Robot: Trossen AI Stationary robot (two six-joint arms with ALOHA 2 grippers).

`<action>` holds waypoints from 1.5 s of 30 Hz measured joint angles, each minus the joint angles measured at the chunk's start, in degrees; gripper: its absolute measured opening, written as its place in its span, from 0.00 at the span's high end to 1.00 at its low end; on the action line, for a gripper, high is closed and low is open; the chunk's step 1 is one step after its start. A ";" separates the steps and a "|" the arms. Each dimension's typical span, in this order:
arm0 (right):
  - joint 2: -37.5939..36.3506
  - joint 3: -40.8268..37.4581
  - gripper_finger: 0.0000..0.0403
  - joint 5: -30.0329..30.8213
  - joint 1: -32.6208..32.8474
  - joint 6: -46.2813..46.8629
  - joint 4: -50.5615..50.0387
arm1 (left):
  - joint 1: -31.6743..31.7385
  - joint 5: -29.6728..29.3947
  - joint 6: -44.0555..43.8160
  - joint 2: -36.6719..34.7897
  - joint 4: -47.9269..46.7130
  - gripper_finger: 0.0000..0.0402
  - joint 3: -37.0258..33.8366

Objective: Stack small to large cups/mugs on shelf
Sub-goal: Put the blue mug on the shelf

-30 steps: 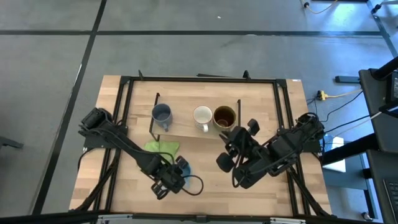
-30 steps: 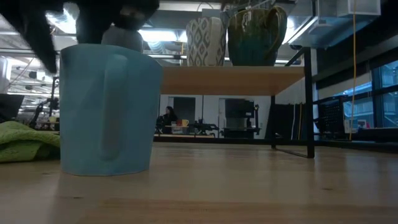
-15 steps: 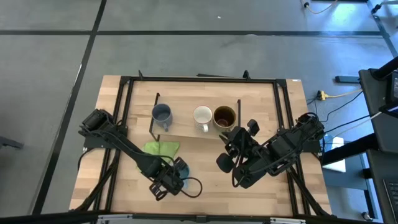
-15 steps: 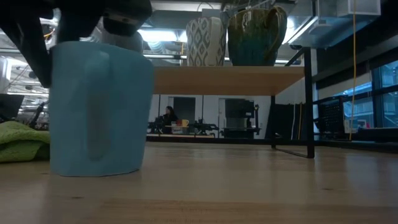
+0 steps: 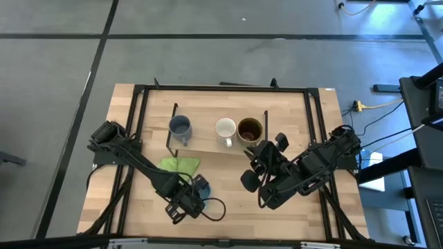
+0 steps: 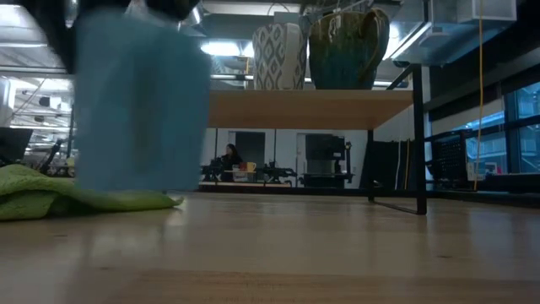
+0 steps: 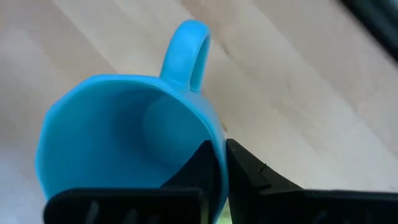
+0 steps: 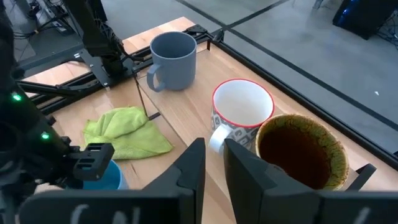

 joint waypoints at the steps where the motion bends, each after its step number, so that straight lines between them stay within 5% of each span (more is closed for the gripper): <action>1: 0.00 0.00 0.85 -0.09 0.00 0.00 0.00 | 0.14 -0.35 0.18 -0.09 -0.07 0.97 1.07; 26: 0.00 -0.02 0.85 2.55 -0.02 -1.76 0.00 | 5.84 -5.62 3.29 -0.18 -30.04 0.97 25.58; 33: 0.02 -0.02 0.85 3.86 -0.10 -1.83 0.00 | 11.09 -6.43 9.09 -0.21 -37.76 0.97 26.19; 45: 0.02 -0.02 0.85 6.94 -0.22 5.18 0.00 | 13.00 -5.98 12.54 -6.53 -38.13 0.97 26.25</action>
